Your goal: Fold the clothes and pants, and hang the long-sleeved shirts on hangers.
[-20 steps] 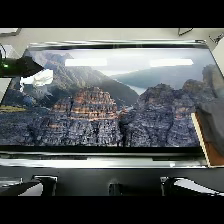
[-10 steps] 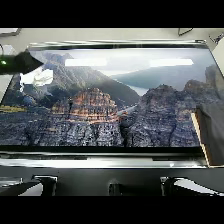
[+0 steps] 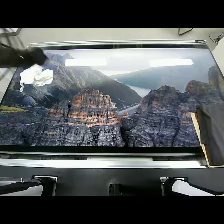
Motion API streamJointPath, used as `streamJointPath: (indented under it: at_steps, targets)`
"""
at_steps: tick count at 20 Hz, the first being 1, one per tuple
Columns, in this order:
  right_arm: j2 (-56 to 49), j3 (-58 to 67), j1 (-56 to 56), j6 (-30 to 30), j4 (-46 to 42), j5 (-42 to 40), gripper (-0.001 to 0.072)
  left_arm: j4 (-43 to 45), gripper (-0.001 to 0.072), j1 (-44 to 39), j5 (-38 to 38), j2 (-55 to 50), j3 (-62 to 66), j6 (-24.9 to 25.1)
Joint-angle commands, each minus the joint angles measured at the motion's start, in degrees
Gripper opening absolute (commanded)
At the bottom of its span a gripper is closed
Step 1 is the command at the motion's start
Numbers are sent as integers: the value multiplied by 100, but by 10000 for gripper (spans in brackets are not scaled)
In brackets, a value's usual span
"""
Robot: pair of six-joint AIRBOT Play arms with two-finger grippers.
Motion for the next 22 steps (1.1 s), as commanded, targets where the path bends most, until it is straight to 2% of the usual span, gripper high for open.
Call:
streamJointPath:
  at_steps: [1, 2, 3, 4, 7, 22]
  targets:
    - [-474, -533, 1626, 442, -557, 1025, 709, -341, 710, -168, -1735, -861, -74, -170]
    - [-640, -752, 1923, 544, -562, 1276, 709, -527, 710, -227, -1716, -925, -389, 122]
    - [-793, -938, 2197, 560, -590, 1471, 708, -474, 710, -302, -1475, -848, -820, 131]
    - [-866, -1095, 2396, 568, -656, 1502, 707, -424, 710, -367, -1134, -682, -1351, -114]
    - [-870, -1303, 2848, 601, -1084, 1163, 707, -400, 709, -503, -382, -328, -2131, -149]
    - [-870, -1300, 2983, 509, -1134, 1082, 699, -402, 710, -501, -289, -380, -1980, -129]
